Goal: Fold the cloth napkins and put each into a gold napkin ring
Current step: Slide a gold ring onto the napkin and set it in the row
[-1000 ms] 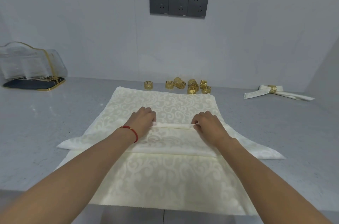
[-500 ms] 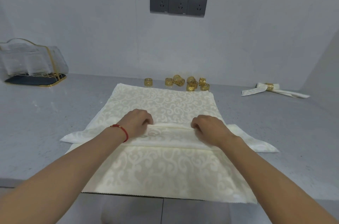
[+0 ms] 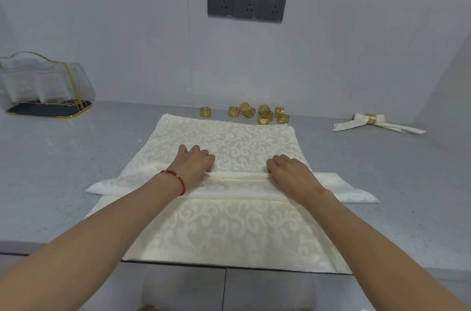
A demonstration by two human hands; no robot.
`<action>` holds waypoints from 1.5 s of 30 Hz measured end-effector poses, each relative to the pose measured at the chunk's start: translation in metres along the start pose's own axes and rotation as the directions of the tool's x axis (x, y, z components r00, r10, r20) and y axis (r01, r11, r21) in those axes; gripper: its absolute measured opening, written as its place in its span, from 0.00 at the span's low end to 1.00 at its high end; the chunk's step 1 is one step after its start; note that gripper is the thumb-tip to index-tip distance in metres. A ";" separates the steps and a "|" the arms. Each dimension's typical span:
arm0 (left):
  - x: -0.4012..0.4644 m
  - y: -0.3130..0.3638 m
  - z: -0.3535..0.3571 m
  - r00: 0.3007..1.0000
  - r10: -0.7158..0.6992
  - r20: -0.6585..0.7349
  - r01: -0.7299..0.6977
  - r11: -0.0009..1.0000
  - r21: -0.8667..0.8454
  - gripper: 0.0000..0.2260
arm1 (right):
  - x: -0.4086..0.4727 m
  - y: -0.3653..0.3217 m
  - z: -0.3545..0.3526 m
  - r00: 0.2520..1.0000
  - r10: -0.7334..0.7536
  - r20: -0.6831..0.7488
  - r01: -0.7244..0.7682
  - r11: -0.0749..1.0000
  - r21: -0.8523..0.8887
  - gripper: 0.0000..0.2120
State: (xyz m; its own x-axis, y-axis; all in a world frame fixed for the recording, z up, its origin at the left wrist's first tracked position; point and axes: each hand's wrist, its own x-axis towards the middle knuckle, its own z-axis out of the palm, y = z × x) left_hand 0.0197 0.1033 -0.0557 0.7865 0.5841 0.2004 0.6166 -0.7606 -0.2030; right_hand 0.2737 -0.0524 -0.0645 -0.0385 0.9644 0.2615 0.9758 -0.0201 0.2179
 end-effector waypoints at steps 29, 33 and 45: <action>-0.047 0.008 -0.010 0.994 0.006 0.107 0.017 0.976 -0.215 0.12 | -0.024 -0.005 -0.022 0.994 0.010 0.111 -0.027 0.987 0.157 0.04; -0.045 0.007 -0.006 0.986 -0.126 0.112 0.161 0.897 -0.413 0.11 | -0.018 0.000 -0.014 0.984 0.129 0.120 -0.164 0.920 0.356 0.08; -0.093 0.048 -0.011 0.975 0.118 -0.189 -0.089 0.984 0.153 0.23 | -0.062 -0.021 -0.013 0.991 -0.109 -0.076 0.108 0.994 -0.010 0.13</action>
State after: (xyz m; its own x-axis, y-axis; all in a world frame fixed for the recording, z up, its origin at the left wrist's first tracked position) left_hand -0.0242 0.0090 -0.0737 0.8331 0.4262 0.3525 0.5417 -0.7575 -0.3643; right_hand 0.2529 -0.1154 -0.0736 -0.1604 0.9382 0.3068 0.9636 0.0815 0.2546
